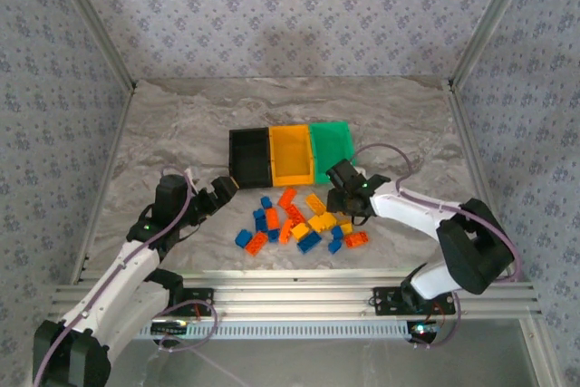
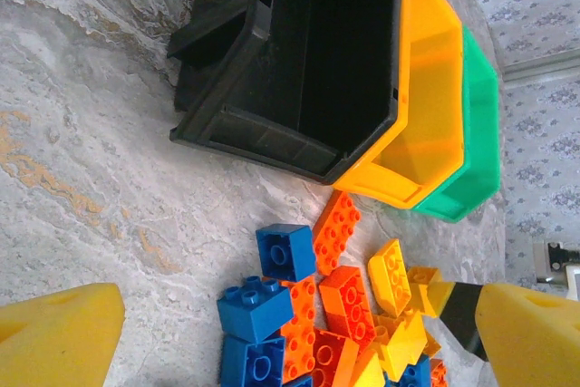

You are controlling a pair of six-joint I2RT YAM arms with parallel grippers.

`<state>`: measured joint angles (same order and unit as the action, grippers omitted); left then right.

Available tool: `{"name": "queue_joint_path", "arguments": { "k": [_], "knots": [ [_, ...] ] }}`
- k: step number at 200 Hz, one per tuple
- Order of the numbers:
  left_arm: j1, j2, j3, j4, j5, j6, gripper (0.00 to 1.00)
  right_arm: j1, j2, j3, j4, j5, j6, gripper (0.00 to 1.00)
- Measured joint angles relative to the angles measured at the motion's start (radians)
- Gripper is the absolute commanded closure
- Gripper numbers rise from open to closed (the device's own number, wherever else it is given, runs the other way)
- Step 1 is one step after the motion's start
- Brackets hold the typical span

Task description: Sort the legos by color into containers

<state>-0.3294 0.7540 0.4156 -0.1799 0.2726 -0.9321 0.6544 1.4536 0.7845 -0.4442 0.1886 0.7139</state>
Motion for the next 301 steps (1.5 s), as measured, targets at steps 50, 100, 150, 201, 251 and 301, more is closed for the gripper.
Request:
{"name": "queue_joint_path", "arguments": {
  "k": [50,100,150,201,251,301],
  "knots": [
    [0.000,0.000,-0.006,0.000,-0.004,0.000,0.00,-0.027,0.058,-0.014,0.036,-0.021,0.000,0.34],
    [0.000,0.001,-0.013,0.000,-0.011,-0.001,0.00,-0.042,0.060,-0.035,0.059,-0.024,-0.002,0.35],
    [0.000,0.001,-0.021,0.003,-0.011,-0.004,0.00,-0.045,0.060,-0.036,0.114,-0.021,-0.031,0.39],
    [0.000,0.001,-0.027,0.003,-0.011,-0.004,0.00,-0.063,0.074,-0.029,0.136,-0.017,-0.063,0.61],
    [0.000,0.001,-0.027,0.003,-0.013,-0.003,0.00,-0.044,0.014,-0.031,0.124,-0.011,-0.075,0.81],
    [0.000,0.080,-0.015,-0.004,-0.038,0.019,0.04,-0.001,-0.120,0.056,0.057,0.007,-0.076,0.81]
  ]
}}
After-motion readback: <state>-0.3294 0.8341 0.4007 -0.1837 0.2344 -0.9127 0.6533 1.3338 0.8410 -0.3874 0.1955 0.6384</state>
